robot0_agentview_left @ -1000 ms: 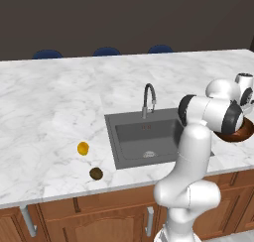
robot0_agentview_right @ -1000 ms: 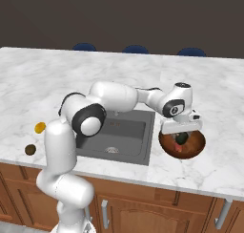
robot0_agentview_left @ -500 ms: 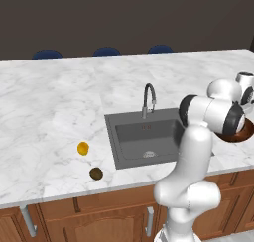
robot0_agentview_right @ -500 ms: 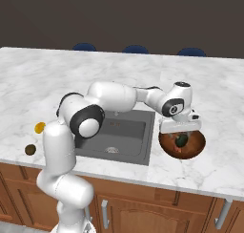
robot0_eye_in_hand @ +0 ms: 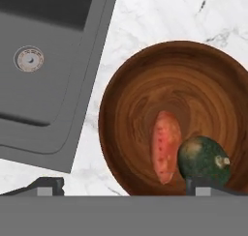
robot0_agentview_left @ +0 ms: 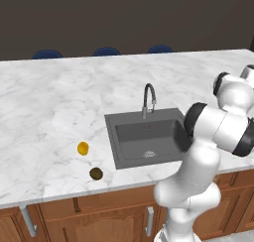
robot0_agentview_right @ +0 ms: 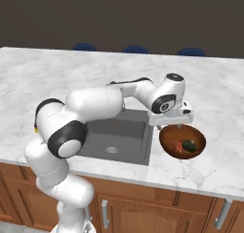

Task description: There is a mixed pile of frozen fruits and vegetables on the counter. Locate all the frozen vegetables and place the items in a bowl on the counter. Take all the frozen fruits and defrost them in a running sink.

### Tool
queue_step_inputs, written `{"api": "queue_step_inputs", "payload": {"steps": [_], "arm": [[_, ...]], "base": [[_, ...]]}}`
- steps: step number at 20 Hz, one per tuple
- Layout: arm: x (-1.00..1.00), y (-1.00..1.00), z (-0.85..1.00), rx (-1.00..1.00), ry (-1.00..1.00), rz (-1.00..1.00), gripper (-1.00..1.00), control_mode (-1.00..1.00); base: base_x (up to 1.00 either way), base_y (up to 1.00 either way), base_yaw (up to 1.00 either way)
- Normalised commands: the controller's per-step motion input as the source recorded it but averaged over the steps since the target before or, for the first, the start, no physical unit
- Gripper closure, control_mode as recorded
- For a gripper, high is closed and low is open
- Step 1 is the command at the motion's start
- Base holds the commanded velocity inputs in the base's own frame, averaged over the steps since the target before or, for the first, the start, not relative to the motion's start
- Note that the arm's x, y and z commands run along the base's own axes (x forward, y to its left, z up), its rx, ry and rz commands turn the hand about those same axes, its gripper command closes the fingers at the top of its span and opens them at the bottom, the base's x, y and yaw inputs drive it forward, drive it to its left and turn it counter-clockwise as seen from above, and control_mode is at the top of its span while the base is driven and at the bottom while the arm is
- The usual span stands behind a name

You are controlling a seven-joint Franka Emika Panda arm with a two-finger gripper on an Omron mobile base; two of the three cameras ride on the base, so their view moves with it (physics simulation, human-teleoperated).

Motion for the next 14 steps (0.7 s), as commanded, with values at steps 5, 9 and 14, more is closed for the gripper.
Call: {"api": "queue_step_inputs", "payload": {"steps": [5,9,14], "arm": [[-0.21,0.97,0.36,0.00,-0.15,-0.01,-1.00,-1.00],[-0.14,0.86,0.33,0.00,-0.14,0.00,-1.00,-1.00],[-0.05,0.86,0.18,0.01,-0.10,-0.01,-1.00,-1.00]], "base": [[0.00,0.00,0.00],[0.00,0.00,0.00],[0.00,0.00,0.00]]}}
